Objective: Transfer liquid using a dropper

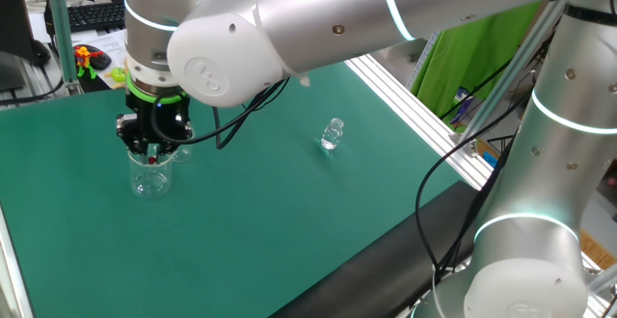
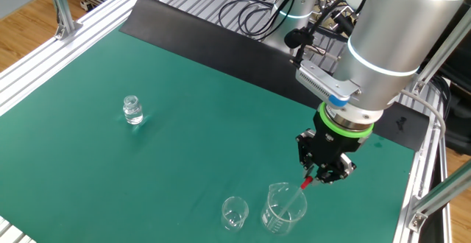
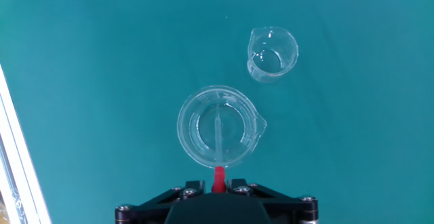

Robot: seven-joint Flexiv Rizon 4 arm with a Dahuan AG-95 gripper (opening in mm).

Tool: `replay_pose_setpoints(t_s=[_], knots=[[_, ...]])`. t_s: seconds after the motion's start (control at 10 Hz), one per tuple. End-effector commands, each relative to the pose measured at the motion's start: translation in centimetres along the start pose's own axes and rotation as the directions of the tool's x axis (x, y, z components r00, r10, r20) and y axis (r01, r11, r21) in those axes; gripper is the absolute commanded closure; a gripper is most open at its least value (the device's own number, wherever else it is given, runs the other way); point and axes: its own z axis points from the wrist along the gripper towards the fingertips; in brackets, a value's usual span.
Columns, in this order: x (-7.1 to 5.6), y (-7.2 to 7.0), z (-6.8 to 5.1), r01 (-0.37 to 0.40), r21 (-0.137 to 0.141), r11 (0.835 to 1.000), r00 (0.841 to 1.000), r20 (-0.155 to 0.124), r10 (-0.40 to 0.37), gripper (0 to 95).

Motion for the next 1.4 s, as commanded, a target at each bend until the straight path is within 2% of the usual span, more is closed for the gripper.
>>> replay_pose_setpoints(t_s=[0.1,0.4,0.8,1.1,1.3,1.4], knots=[[0.0,0.0,0.0,-0.002,0.0,1.0,1.0,0.0,0.002,95.0],[0.0,0.0,0.0,0.005,0.003,1.0,1.0,0.002,-0.005,95.0],[-0.5,-0.1,-0.5,0.02,0.025,0.999,1.0,0.001,-0.02,95.0],[-1.4,-0.3,-1.8,0.025,0.03,0.999,0.999,-0.025,-0.024,95.0],[-1.6,-0.4,-2.8,0.027,0.038,0.999,0.998,-0.061,-0.025,95.0],[-1.7,-0.5,-3.2,0.028,0.04,0.999,0.997,-0.069,-0.025,95.0]])
